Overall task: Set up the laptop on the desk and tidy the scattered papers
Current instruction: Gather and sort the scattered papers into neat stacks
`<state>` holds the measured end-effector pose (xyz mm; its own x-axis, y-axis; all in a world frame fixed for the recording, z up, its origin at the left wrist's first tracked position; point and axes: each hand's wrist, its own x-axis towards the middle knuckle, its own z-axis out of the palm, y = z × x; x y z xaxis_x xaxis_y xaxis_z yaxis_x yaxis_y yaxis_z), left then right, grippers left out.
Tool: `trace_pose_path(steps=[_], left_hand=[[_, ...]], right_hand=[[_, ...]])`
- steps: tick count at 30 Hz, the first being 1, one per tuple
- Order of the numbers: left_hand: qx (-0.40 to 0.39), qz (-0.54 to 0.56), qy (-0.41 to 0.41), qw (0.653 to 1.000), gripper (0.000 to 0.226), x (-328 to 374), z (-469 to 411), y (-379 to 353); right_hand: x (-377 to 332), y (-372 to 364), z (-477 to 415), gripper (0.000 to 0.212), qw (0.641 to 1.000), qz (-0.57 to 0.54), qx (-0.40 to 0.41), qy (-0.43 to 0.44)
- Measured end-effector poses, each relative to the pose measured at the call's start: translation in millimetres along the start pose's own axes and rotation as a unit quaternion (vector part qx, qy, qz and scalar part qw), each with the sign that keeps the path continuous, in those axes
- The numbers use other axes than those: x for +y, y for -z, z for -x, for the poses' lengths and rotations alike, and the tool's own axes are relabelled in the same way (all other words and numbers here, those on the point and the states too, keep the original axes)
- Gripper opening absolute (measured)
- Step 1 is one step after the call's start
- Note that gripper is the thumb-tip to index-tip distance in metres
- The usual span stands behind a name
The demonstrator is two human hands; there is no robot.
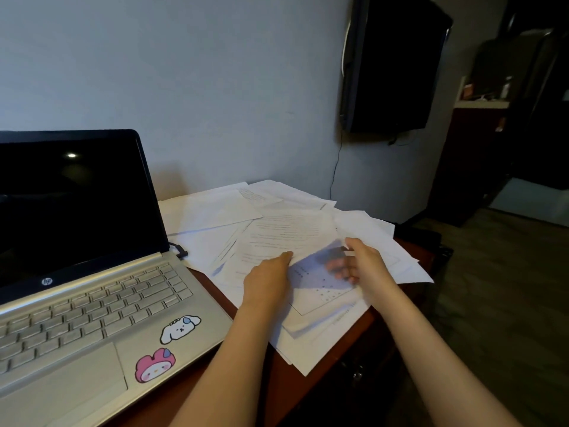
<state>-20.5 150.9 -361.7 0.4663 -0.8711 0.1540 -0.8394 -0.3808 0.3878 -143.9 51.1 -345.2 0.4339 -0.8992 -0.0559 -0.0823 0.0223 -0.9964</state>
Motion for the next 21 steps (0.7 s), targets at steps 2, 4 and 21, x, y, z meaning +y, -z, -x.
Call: trace_pose_path(steps=[2, 4, 21], left_hand=[[0.008, 0.030, 0.007, 0.999, 0.051, -2.6, -1.6, -0.9], [0.026, 0.066, 0.008, 0.997, 0.046, -3.4, -2.1, -1.3], [0.008, 0.176, 0.020, 0.984, 0.042, 4.0, 33.9, 5.7]], right_hand=[[6.0, 3.2, 9.5, 0.017, 0.997, 0.060, -0.019, 0.038], [14.8, 5.0, 21.1, 0.015, 0.977, 0.169, -0.101, 0.079], [33.7, -21.4, 42.4, 0.066, 0.899, 0.362, 0.243, 0.034]])
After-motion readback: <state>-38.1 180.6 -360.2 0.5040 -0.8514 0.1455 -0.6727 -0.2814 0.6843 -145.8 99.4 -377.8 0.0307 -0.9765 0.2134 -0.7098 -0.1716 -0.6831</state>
